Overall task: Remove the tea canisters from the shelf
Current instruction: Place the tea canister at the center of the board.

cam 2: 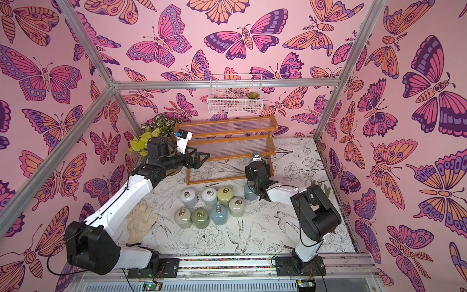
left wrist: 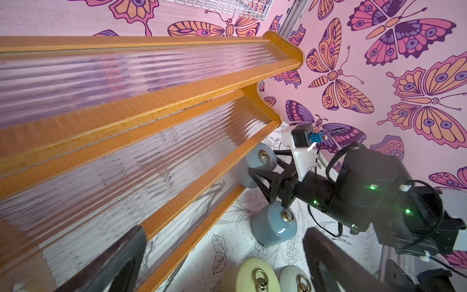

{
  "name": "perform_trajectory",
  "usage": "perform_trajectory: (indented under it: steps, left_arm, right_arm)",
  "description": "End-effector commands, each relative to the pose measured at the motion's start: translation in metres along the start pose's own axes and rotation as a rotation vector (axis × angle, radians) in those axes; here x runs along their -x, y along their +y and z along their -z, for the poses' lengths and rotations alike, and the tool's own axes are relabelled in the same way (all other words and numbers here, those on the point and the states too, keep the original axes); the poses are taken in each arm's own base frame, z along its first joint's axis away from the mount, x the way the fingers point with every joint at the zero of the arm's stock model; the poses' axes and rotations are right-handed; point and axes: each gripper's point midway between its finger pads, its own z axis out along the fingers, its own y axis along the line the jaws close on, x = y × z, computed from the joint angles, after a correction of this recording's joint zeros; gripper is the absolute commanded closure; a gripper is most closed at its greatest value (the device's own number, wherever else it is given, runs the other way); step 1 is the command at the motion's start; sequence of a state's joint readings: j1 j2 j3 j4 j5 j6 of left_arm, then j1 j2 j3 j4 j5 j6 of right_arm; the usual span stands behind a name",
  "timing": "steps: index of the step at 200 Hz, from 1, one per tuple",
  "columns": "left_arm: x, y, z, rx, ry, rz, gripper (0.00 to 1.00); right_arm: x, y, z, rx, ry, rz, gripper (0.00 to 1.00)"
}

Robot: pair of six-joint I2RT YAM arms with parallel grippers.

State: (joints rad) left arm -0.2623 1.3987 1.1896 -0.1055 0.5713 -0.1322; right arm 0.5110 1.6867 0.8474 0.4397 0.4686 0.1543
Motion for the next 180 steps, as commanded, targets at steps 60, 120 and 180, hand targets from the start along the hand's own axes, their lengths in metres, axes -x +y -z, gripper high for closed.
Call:
perform_trajectory:
  steps: [60,120,180]
  left_arm:
    - [0.011,-0.001,-0.007,-0.029,-0.004,-0.01,0.0]
    - [0.013,-0.001,-0.014,-0.045,0.002,-0.007,0.0]
    - [0.013,0.001,-0.017,-0.051,0.007,0.004,0.0]
  right_arm:
    - [0.017,-0.047,0.032,-0.171,-0.072,-0.172,0.39]
    - [-0.014,-0.057,0.047,-0.182,0.036,-0.217,0.39]
    - [-0.048,-0.052,0.047,-0.148,0.104,-0.258,0.37]
